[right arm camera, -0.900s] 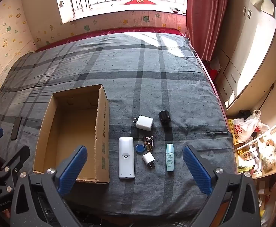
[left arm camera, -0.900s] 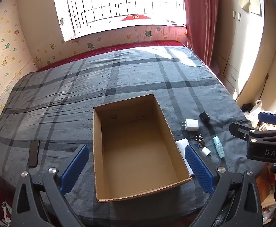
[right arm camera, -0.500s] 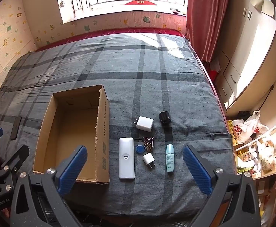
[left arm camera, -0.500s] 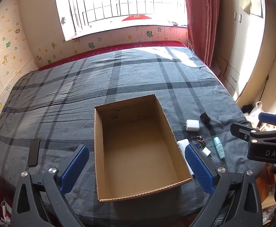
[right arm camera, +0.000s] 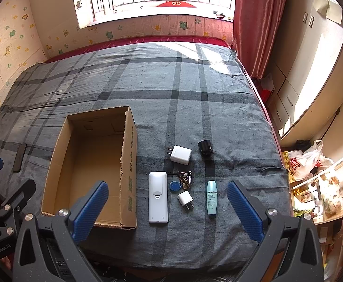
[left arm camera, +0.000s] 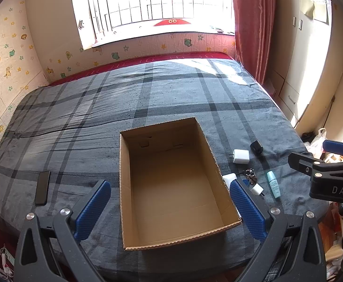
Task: Organize rigid objects
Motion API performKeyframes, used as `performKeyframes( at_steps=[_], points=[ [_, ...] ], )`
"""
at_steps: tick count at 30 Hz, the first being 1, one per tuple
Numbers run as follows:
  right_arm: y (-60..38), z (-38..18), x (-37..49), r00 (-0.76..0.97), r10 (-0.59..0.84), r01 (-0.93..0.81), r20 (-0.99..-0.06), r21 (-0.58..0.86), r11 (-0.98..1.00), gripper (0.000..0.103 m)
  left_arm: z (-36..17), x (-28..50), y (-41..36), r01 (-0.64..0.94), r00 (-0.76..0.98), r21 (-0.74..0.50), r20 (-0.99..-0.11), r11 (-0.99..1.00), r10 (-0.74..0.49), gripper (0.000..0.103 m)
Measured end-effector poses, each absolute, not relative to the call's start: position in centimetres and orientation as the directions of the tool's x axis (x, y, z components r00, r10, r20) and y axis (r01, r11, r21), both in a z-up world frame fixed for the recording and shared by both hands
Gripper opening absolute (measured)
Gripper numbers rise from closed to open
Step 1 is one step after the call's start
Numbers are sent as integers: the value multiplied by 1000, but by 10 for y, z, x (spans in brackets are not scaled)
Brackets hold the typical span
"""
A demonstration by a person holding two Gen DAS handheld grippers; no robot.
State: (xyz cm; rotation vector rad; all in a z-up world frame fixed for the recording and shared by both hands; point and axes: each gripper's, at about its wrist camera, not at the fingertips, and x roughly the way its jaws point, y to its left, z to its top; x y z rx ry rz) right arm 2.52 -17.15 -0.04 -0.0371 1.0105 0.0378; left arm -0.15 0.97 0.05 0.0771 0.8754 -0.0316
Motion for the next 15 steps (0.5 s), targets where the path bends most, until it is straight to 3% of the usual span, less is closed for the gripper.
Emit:
performKeyframes(
  at_steps=[15],
  points=[
    [-172,0,26,530,7,-46,-848,-20,999,103,0,-1,15,47,646,50,-764,998,8,103]
  ],
)
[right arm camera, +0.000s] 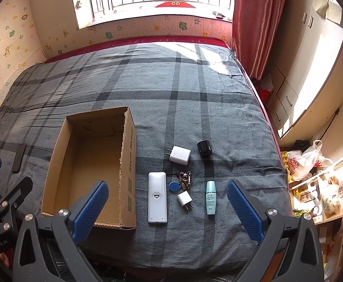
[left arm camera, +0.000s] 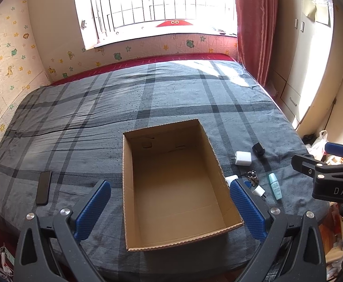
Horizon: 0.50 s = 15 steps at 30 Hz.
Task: Organize rigid objects
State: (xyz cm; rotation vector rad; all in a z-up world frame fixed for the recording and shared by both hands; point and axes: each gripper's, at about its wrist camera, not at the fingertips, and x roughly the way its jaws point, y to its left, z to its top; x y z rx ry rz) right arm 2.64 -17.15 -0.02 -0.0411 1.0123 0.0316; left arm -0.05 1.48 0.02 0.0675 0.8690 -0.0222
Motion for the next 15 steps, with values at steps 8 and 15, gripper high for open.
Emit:
performKeyframes(
  at_steps=[8,15],
  points=[
    [-172,1,28,535,1,-41,-845,-25,999,103,0,-1,15,49,646,52,-763,997,8,103],
    [-172,2,30,536,-2,-37,-844,-26,999,103,0,0,15,51,645,46,-764,998,2,103]
  ],
)
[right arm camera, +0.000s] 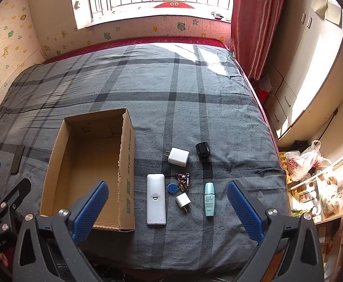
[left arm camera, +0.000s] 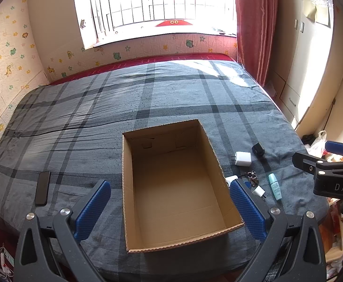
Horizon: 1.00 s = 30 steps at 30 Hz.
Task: Organize rigid objects
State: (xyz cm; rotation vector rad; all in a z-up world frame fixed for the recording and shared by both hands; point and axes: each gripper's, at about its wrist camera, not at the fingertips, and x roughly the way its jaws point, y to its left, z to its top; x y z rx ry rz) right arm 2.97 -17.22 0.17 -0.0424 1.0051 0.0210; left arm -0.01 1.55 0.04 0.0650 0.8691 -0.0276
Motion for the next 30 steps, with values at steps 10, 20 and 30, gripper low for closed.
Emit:
performKeyframes(
  at_steps=[10,20,30],
  points=[
    [-174,0,30,534,-8,-23,-846,-24,999,103,-1,3,17,49,641,42,-768,998,1,103],
    [-179,-4,33,531,-13,-8,-847,-20,1000,103,-6,5,25,49,635,36,-772,998,-4,103],
    [-184,-9,40,522,-16,6,-853,-15,1000,103,-18,15,50,-5,631,39,-775,999,34,103]
  ],
)
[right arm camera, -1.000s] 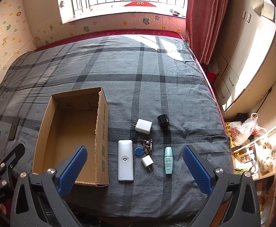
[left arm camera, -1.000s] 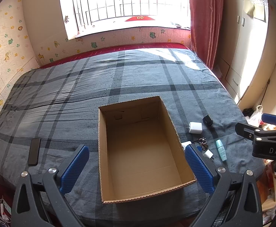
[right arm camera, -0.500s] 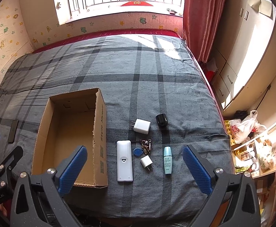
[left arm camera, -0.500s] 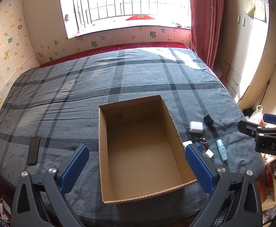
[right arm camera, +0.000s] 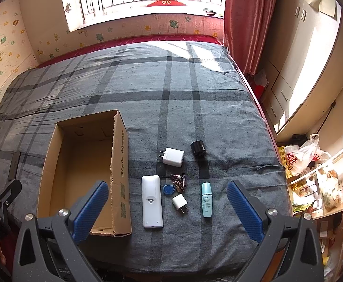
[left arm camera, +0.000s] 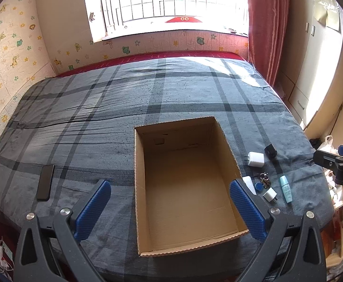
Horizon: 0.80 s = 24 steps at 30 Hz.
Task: Organize rigid objects
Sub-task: 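Clamp the box side wall with the left gripper while moving the right gripper toward the items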
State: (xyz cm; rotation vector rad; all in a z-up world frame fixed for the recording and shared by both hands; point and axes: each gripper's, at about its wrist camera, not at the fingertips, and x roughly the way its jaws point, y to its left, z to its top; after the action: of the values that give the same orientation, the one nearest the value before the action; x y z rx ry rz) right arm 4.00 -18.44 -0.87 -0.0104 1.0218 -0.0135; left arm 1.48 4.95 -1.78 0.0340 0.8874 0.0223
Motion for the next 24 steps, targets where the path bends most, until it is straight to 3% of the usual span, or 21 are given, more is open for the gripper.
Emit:
performKeyframes(
  at_steps=[8,24],
  points=[
    [-188,-18,49,505,-27,19,-863,-20,1000,103,-47,28,88,-58,600,-5,-800,998,31,103],
    [-218,-68,70,438,-94,83,-894,-64,995,103,-133,49,121,-90,545,66,-832,994,104,103]
  ],
)
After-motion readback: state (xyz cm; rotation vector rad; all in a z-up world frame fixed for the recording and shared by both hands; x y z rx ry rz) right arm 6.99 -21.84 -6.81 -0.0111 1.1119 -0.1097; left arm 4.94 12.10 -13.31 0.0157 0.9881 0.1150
